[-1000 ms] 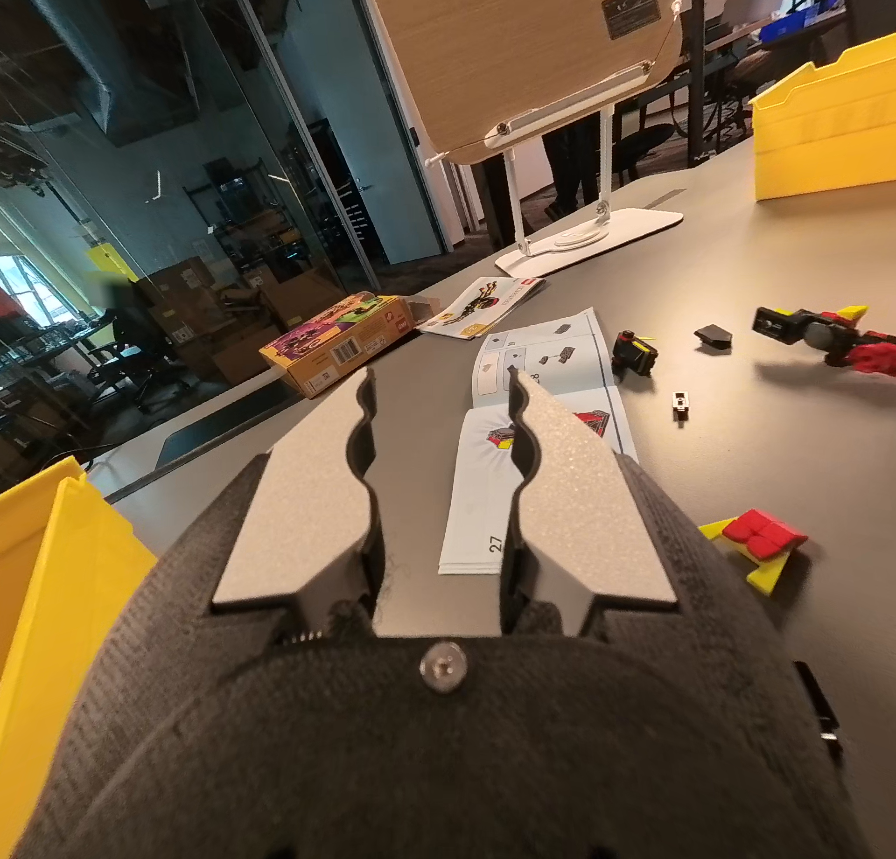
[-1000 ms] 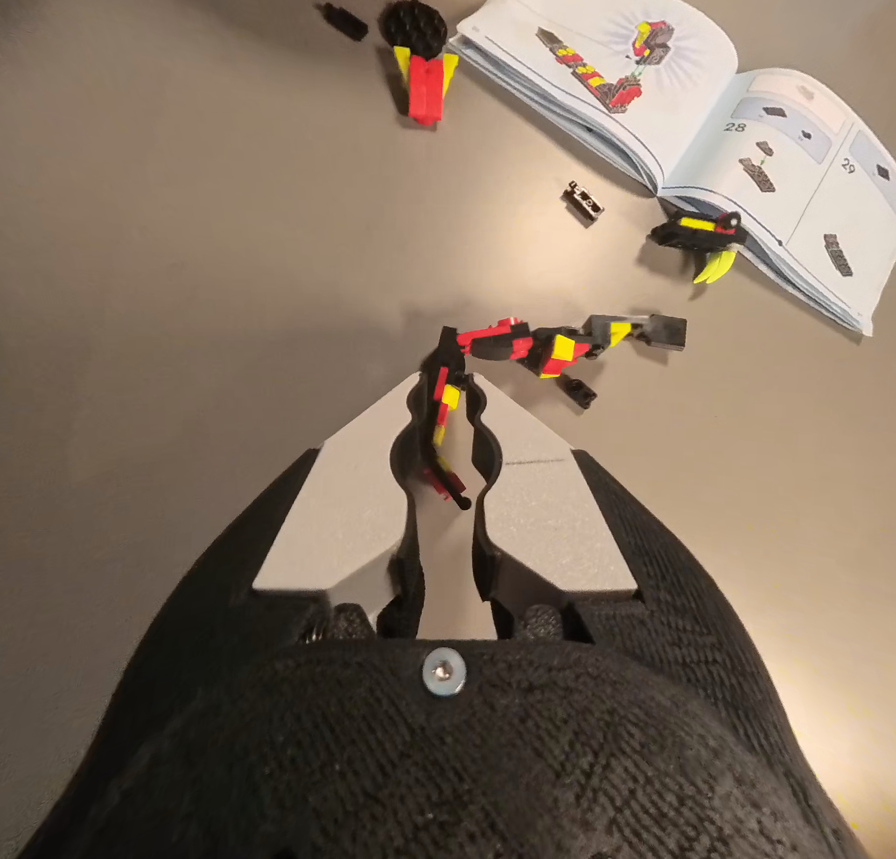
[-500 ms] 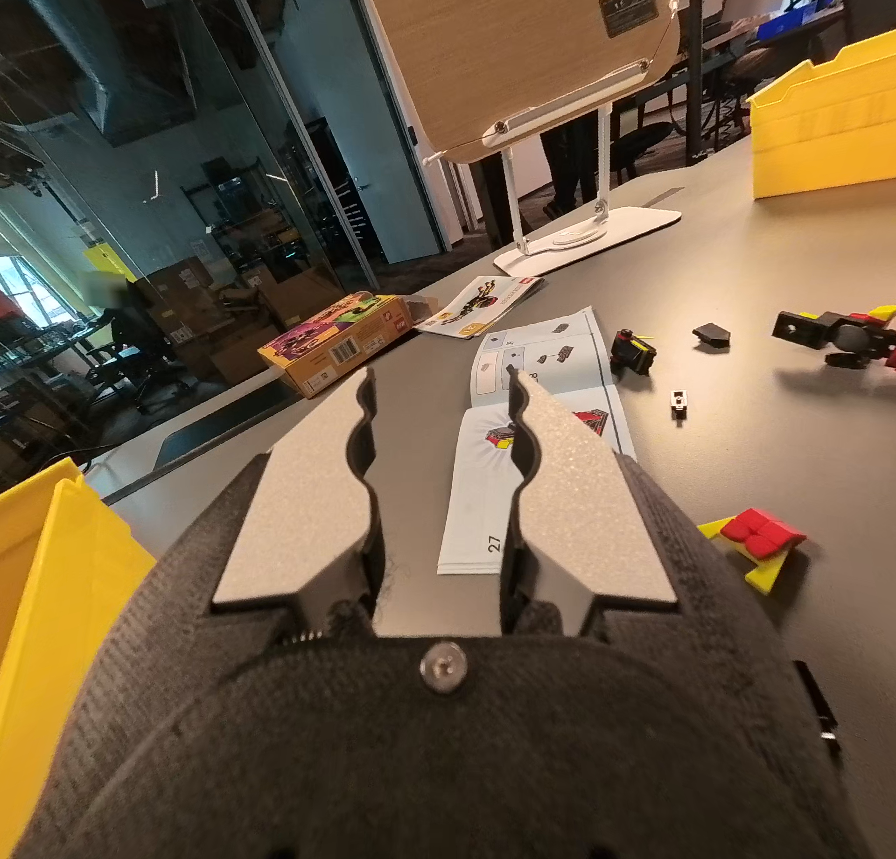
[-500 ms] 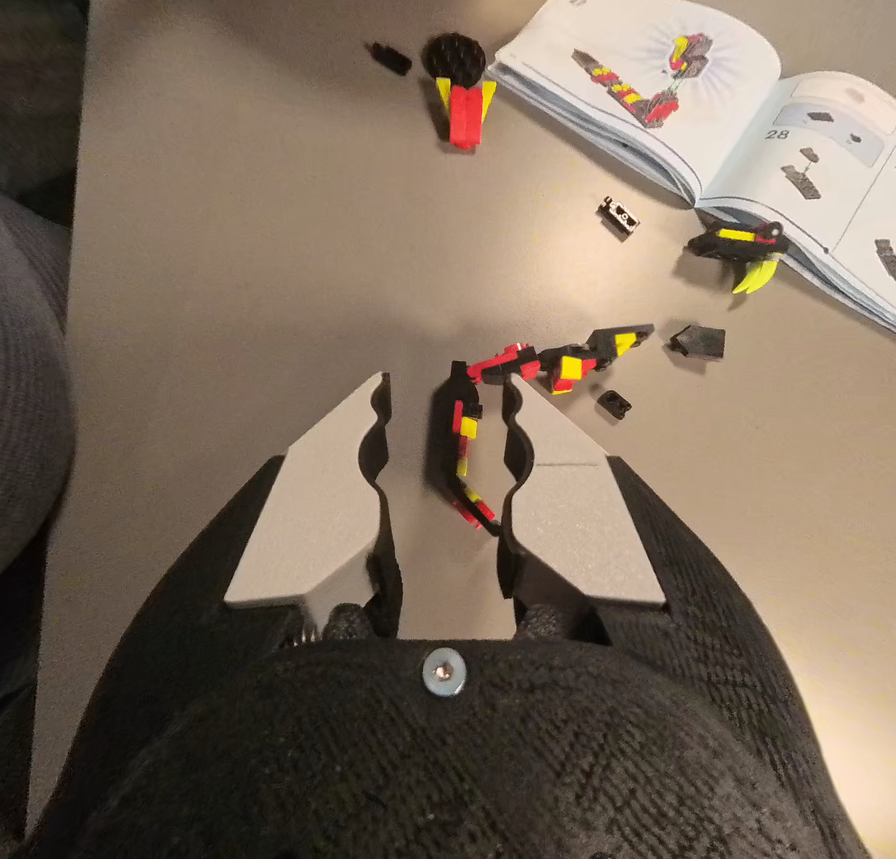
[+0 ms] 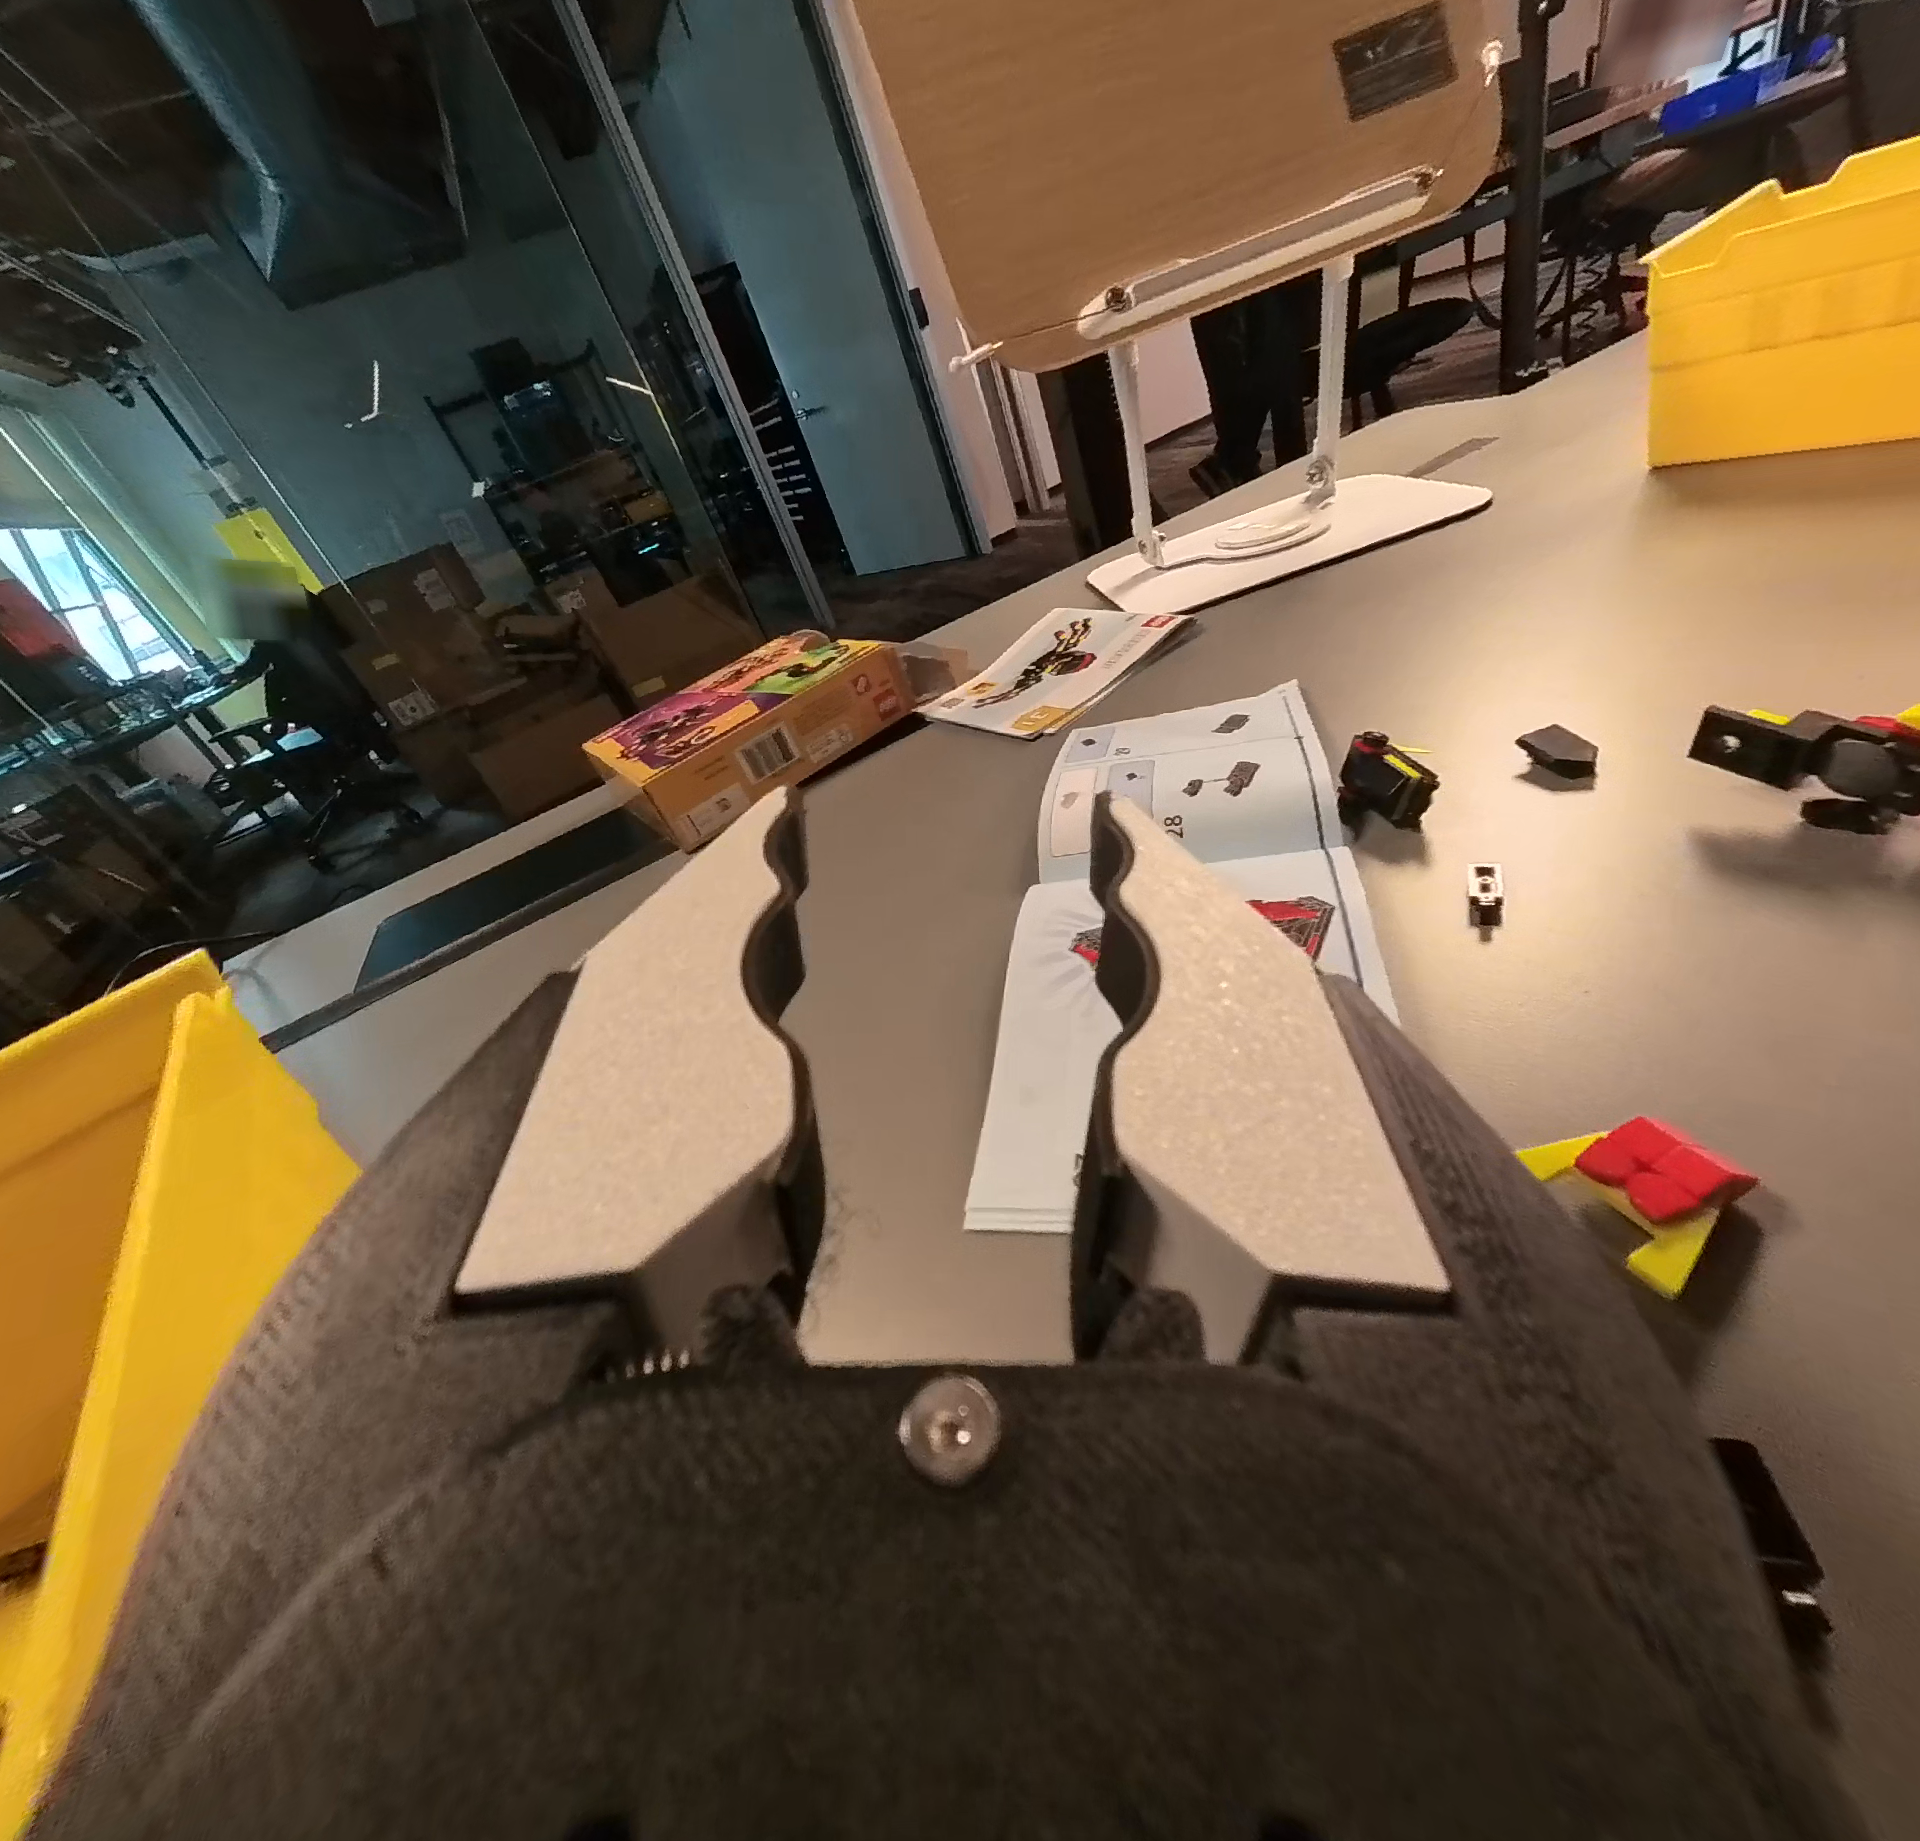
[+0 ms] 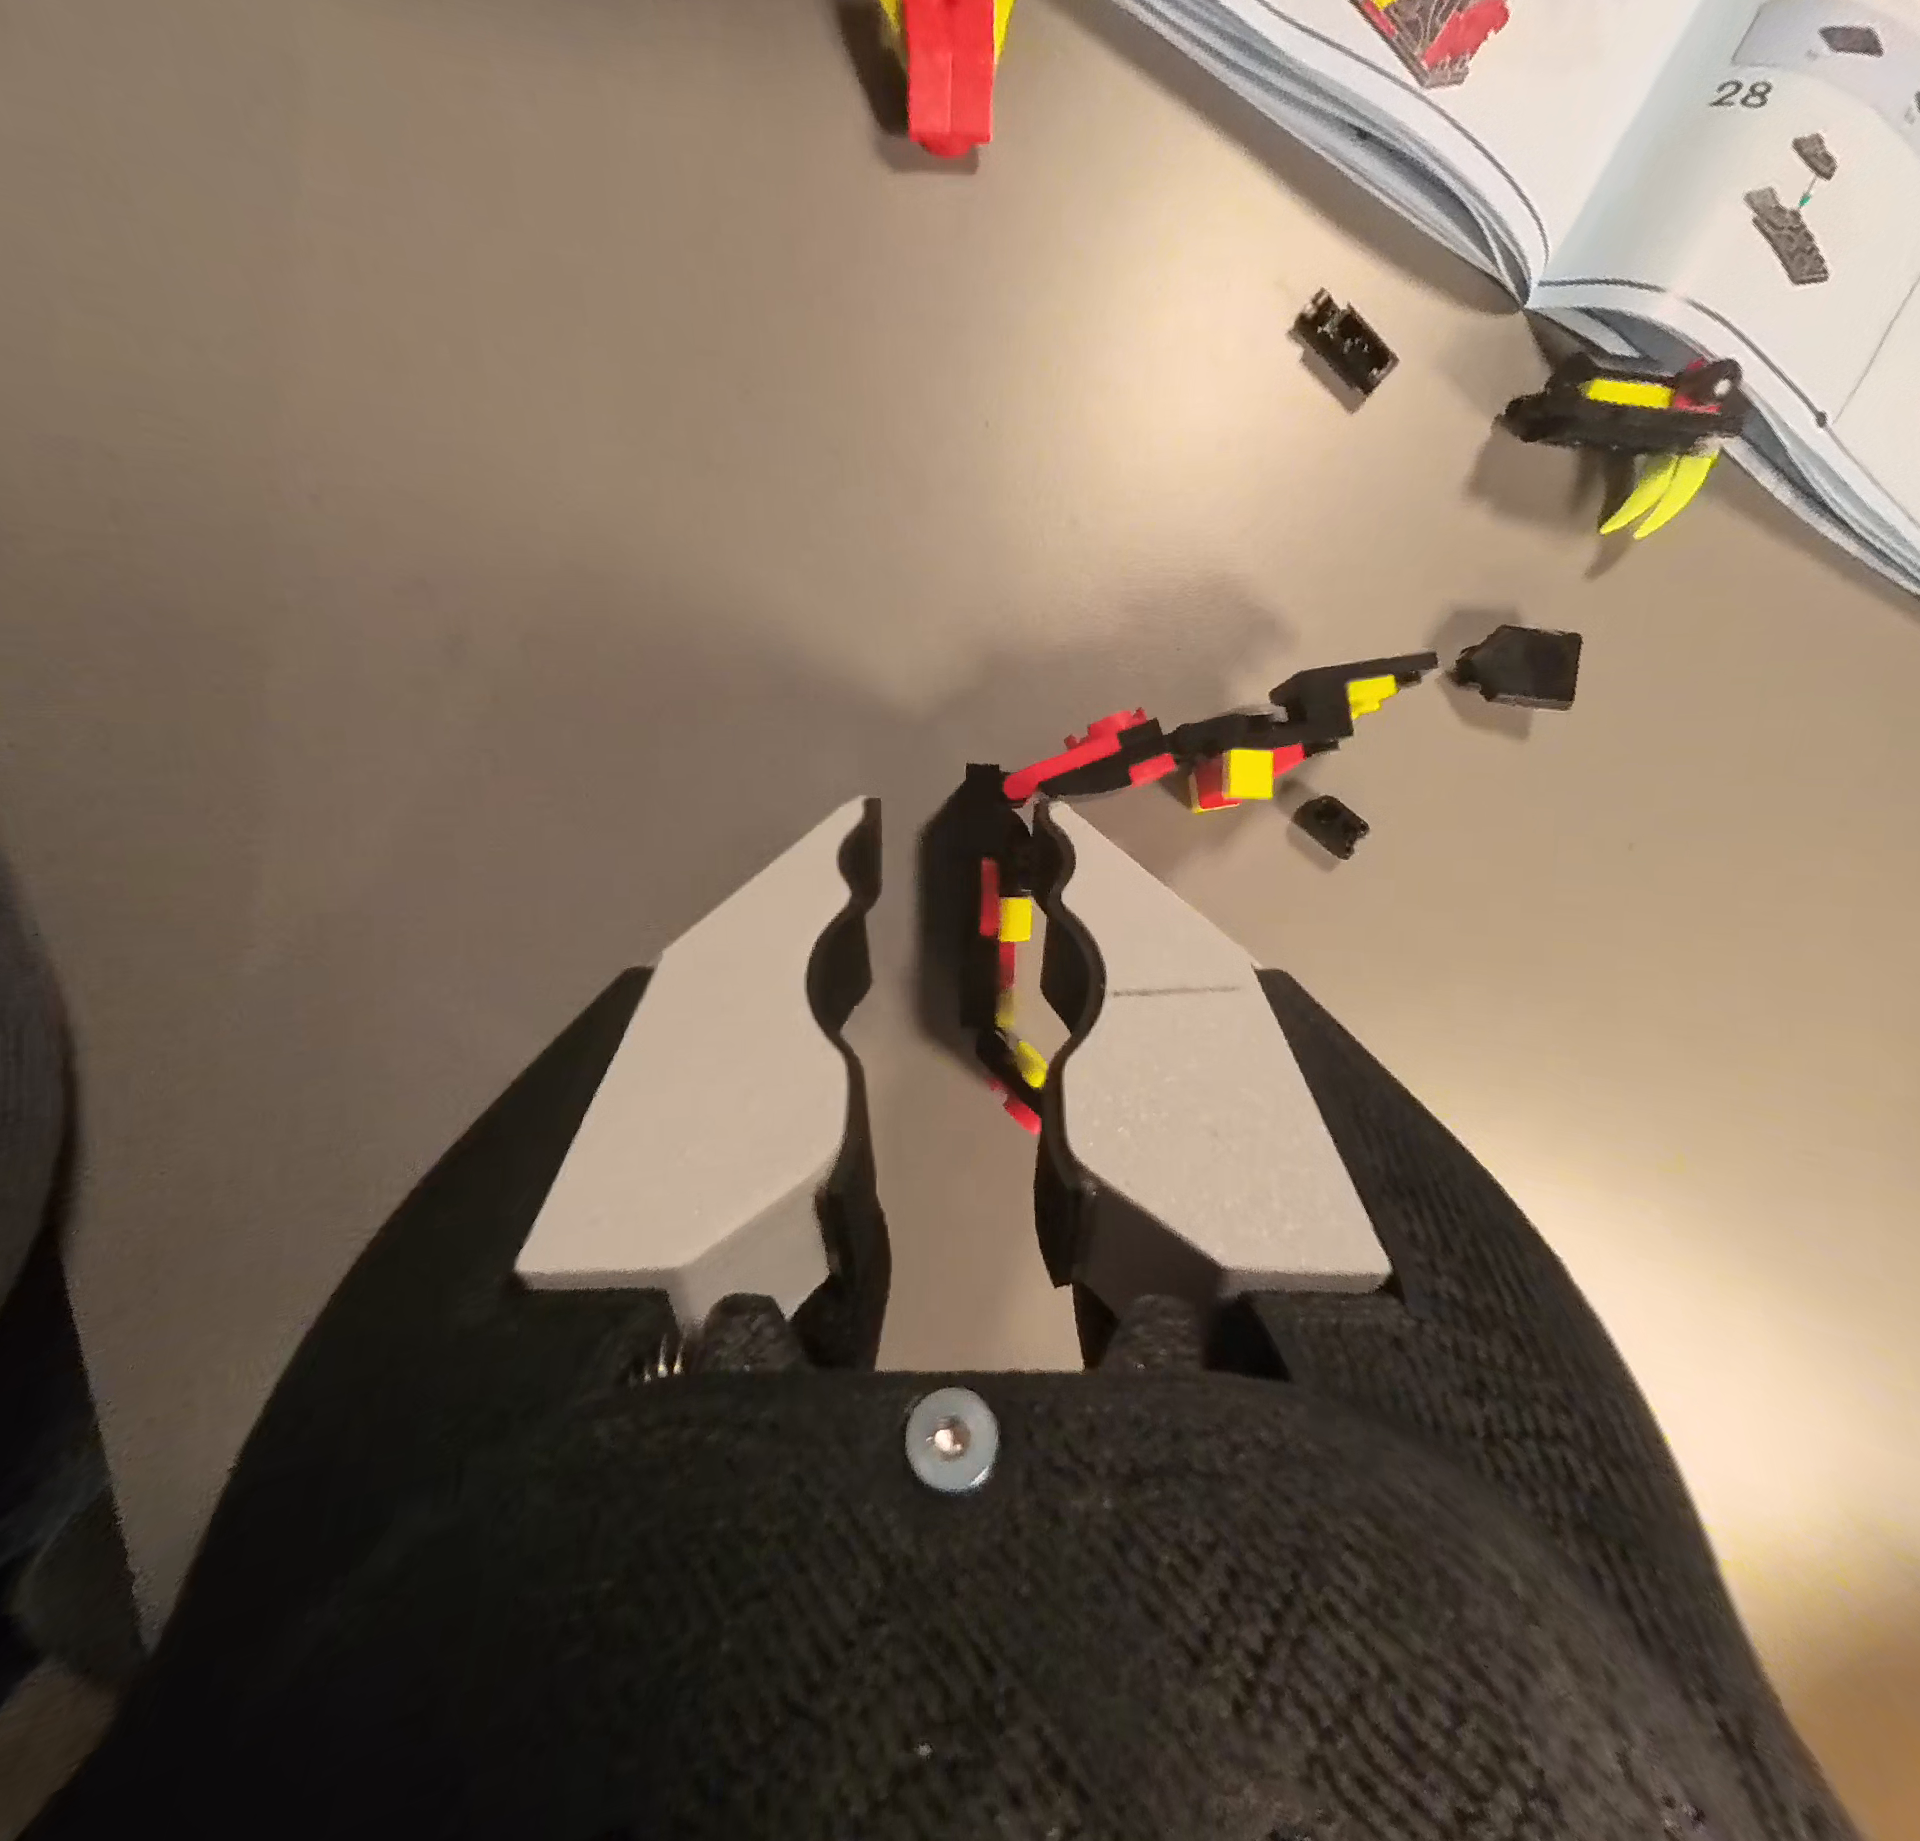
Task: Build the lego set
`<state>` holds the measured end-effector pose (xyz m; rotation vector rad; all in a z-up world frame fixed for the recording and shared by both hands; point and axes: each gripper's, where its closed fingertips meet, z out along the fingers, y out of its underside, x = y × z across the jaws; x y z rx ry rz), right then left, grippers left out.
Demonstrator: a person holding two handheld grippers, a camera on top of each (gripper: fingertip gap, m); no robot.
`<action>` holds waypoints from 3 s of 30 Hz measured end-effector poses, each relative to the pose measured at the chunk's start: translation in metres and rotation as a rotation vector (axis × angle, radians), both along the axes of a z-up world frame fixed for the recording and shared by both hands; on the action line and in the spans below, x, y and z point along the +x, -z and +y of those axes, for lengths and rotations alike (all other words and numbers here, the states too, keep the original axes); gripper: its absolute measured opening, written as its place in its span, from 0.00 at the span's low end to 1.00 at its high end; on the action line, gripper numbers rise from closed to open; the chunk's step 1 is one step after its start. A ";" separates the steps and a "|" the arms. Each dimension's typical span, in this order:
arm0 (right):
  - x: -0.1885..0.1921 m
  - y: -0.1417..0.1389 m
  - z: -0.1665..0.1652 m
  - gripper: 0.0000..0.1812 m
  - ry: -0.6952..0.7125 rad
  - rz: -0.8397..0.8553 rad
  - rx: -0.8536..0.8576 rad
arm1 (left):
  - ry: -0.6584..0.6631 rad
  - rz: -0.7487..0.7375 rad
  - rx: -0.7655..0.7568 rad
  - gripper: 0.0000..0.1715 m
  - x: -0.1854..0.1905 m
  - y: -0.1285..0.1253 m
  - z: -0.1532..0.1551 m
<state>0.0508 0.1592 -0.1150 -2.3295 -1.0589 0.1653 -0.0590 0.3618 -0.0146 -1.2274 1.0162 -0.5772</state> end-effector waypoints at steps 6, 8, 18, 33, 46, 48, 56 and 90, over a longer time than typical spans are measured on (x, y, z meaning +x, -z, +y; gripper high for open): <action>0.001 0.004 0.005 0.06 -0.041 -0.038 0.023 | -0.003 0.003 0.001 0.32 0.000 0.001 0.000; 0.000 0.004 0.006 0.06 -0.087 -0.049 0.039 | -0.005 0.000 -0.001 0.31 -0.001 0.000 0.000; -0.022 -0.027 0.039 0.06 -0.301 0.140 0.332 | -0.014 -0.005 -0.010 0.32 -0.002 0.001 0.003; -0.041 -0.084 0.055 0.06 -0.419 0.395 0.962 | -0.009 -0.014 -0.028 0.31 -0.002 0.001 0.004; -0.043 -0.082 0.054 0.06 -0.419 0.336 1.016 | -0.008 -0.012 -0.026 0.31 -0.002 0.001 0.004; -0.045 -0.080 0.053 0.06 -0.428 0.323 1.020 | -0.008 -0.010 -0.025 0.31 -0.002 0.001 0.004; -0.048 -0.076 0.052 0.06 -0.452 0.285 1.029 | -0.006 -0.005 -0.022 0.31 -0.001 0.002 0.003; -0.039 -0.059 0.068 0.06 -0.471 -0.269 1.288 | -0.005 -0.009 -0.020 0.31 -0.002 0.001 0.003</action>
